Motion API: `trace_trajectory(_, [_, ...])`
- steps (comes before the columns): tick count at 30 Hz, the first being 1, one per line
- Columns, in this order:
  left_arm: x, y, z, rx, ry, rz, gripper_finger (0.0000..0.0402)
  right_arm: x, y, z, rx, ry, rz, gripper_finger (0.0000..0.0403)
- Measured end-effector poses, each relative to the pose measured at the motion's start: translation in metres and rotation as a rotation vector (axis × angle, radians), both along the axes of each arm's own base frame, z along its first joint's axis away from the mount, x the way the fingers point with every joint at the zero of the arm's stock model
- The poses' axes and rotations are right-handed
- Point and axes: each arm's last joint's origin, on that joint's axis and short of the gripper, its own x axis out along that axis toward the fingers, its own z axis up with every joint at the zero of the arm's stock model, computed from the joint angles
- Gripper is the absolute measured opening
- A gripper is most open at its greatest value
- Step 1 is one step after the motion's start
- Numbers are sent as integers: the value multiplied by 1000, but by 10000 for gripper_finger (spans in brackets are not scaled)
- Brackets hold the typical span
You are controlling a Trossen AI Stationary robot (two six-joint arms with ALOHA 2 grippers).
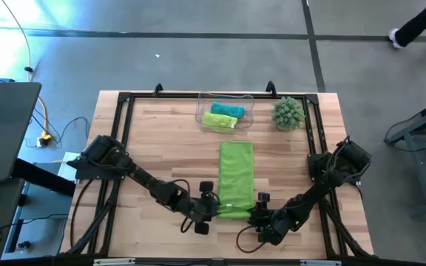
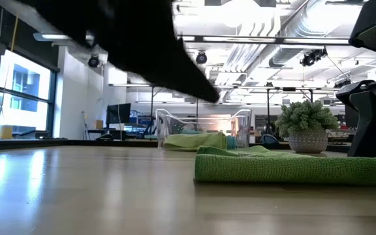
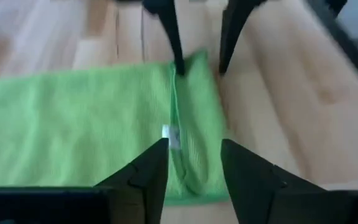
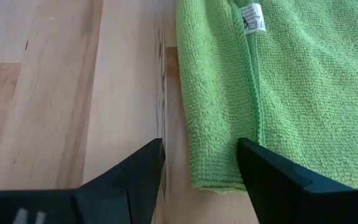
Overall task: Roll microfiber towels into tight, uniform cylinder then place into a basket
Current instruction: Roll the green microfiber cloth
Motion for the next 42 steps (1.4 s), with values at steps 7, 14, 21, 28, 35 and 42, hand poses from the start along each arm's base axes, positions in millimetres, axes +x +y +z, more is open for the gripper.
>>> trace_trajectory(7, [3, -8, 1, -81, -25, -111, 145, 1, -1, 0, -10, -9, -9, 204])
trace_trajectory(14, [5, -13, -38, -44, 44, -116, 147, 2, -1, 0, 9, -19, -27, 204])
trace_trajectory(21, [7, -12, -56, 109, 61, -111, 147, 3, 0, 0, 19, -31, -35, 204])
trace_trajectory(28, [6, -12, -59, 92, 67, -62, 127, 3, 0, 0, 55, -42, -75, 204])
trace_trajectory(35, [5, -10, -60, -84, 90, 31, 32, 2, -2, -1, 74, -34, -135, 156])
trace_trajectory(42, [8, -14, -59, -344, 90, 52, 18, 1, -4, -2, 119, -25, -208, 40])
